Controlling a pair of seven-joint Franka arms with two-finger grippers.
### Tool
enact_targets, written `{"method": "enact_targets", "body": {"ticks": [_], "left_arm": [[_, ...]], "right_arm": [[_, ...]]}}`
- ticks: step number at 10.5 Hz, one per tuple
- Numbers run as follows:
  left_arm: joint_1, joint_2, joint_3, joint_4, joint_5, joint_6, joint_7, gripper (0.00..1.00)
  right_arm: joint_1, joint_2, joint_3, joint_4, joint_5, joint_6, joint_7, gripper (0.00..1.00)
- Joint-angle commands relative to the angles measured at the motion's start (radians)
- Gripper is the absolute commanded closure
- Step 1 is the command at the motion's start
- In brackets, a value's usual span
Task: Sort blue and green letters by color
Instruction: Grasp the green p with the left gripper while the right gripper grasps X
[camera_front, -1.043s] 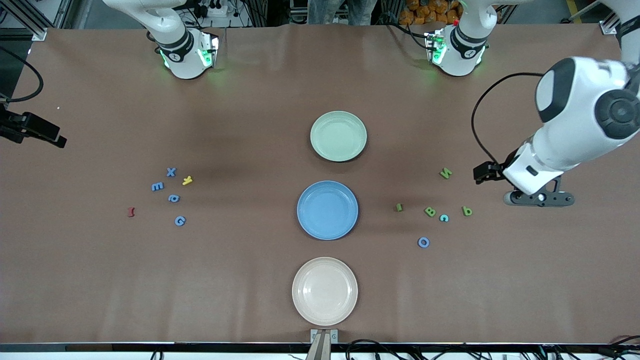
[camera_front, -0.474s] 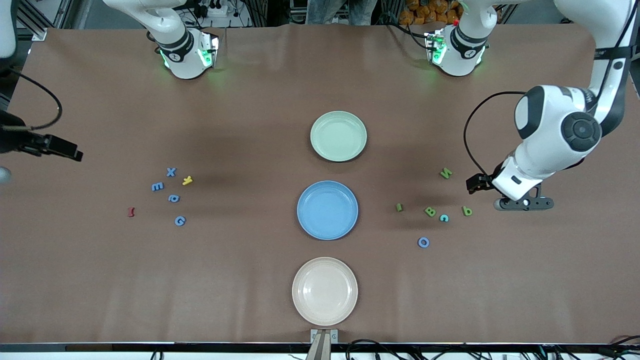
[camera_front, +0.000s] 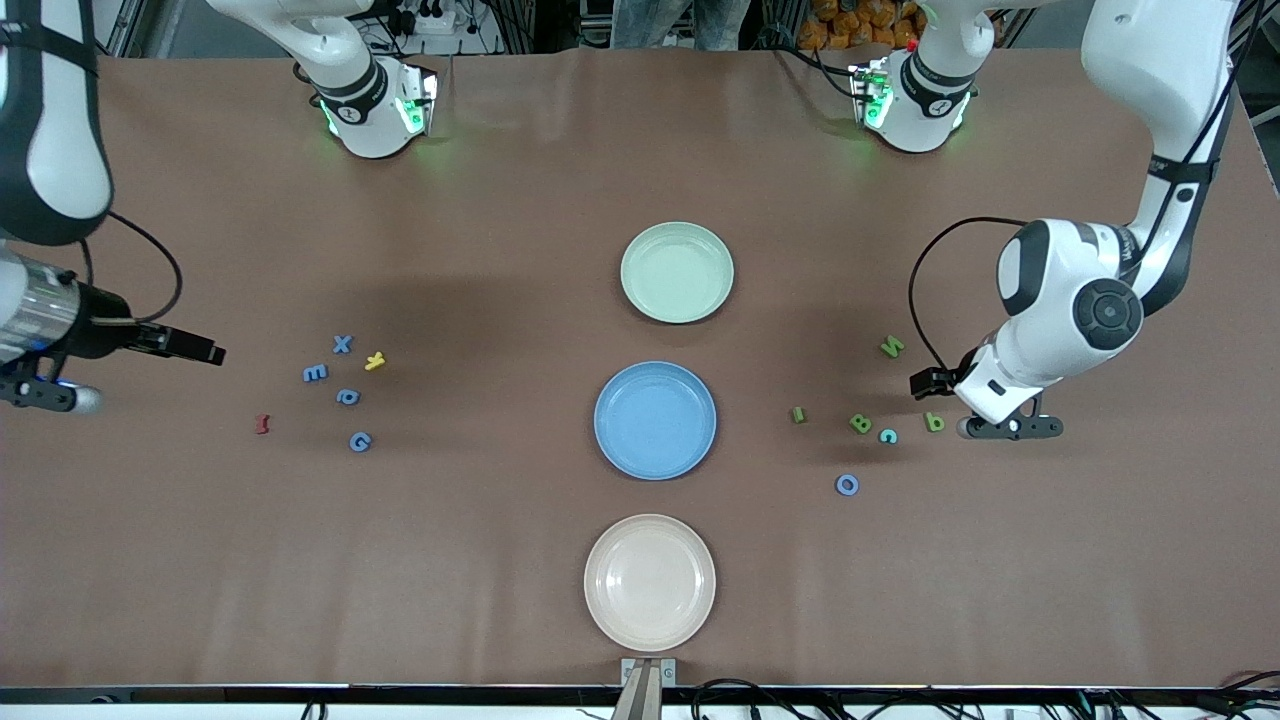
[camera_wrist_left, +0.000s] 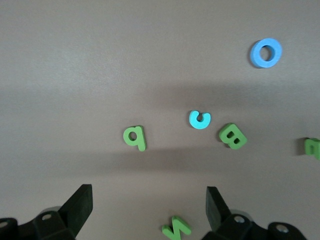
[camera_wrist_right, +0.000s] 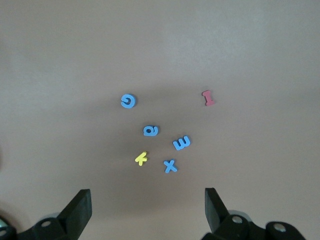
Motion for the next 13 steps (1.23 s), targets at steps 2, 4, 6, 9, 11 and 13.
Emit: {"method": "enact_targets", "body": {"ticks": [2,4,6,9,11,13], "left_arm": [[0.023,0.069,0.006,0.019,0.052,0.073,-0.007,0.00],[0.026,0.100,0.006,0.019,0.052,0.111,-0.007,0.00],[0.033,0.118,0.005,0.020,0.049,0.115,-0.018,0.00],[0.032,0.138,0.006,0.028,0.052,0.118,-0.064,0.00],[0.033,0.141,0.006,0.028,0.052,0.118,-0.066,0.00],[0.034,0.138,0.006,0.033,0.052,0.118,-0.079,0.00]], "right_arm": [[-0.009,-0.030,0.009,-0.230,0.020,0.206,0.002,0.00],[0.000,-0.028,0.009,-0.314,0.019,0.278,0.001,0.00],[0.023,-0.030,0.010,-0.417,0.019,0.393,-0.001,0.00],[0.031,-0.019,0.012,-0.520,0.017,0.536,-0.015,0.00],[0.033,-0.005,0.013,-0.564,0.016,0.567,-0.016,0.00],[0.034,0.005,0.013,-0.624,0.014,0.634,-0.016,0.00]]}}
